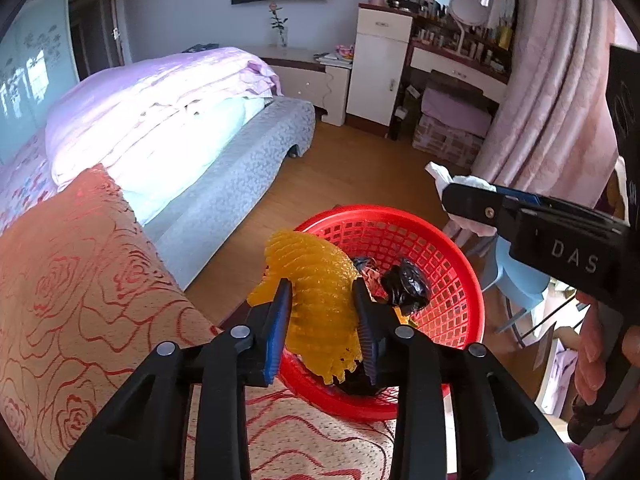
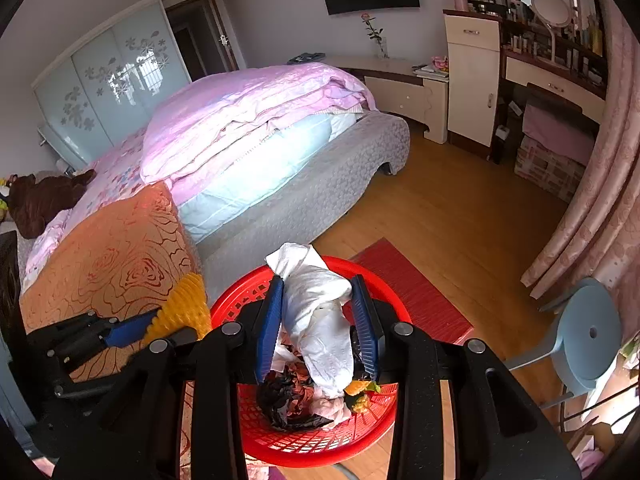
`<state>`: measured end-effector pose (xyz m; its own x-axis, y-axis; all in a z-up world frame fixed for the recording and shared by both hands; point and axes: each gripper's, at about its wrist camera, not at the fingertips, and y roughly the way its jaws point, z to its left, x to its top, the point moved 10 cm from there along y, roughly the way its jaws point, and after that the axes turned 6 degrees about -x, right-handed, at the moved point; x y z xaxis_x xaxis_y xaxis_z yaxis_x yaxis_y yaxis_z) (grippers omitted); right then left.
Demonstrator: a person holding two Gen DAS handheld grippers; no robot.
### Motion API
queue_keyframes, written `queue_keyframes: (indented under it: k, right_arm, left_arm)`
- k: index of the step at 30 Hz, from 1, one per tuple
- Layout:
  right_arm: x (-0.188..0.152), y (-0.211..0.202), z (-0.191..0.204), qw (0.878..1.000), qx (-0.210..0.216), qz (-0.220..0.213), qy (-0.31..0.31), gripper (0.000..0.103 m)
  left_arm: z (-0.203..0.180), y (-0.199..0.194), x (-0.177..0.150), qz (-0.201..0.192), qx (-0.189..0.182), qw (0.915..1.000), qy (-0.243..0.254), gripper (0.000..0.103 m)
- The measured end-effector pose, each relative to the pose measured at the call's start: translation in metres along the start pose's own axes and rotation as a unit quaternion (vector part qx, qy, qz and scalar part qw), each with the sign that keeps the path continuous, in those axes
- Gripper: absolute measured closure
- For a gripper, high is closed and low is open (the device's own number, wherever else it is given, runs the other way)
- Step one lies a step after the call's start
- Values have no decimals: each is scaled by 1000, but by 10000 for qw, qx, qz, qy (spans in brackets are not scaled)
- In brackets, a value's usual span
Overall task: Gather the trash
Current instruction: 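Carry the yellow net and white tissue over the red wastebasket with both tools, then open both tools to drop the yellow net and white tissue into the wastebasket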
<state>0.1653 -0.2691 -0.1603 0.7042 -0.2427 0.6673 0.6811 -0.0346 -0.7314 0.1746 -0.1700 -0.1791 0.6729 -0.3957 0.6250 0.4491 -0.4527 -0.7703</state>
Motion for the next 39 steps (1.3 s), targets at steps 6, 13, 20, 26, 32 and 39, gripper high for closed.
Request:
queue_keyframes:
  k: [6, 13, 20, 26, 32, 39]
  right_arm:
    - [-2, 2, -2, 10000, -2, 33, 0, 69]
    - [-11, 13, -5, 9998, -2, 200, 48, 68]
    - [-17, 24, -3, 9989, 147, 404, 181, 64]
    - [-17, 21, 0, 9976, 371, 400, 416, 44]
    - [-14, 14, 2, 9979, 389, 310, 415, 40]
    - [-11, 9, -6, 9994, 75, 126, 315, 29]
  left_arm:
    - [-1, 3, 0, -16, 75, 10000, -25, 57]
    - [3, 2, 0, -53, 140, 9999, -66, 45]
    - [8, -3, -1, -99, 272, 9995, -96, 37]
    - [27, -10, -1, -163, 382, 9984, -385, 36]
    - [32, -16, -1, -236, 536, 9976, -379, 36]
    - [25, -22, 2, -342, 739, 9965, -161, 30]
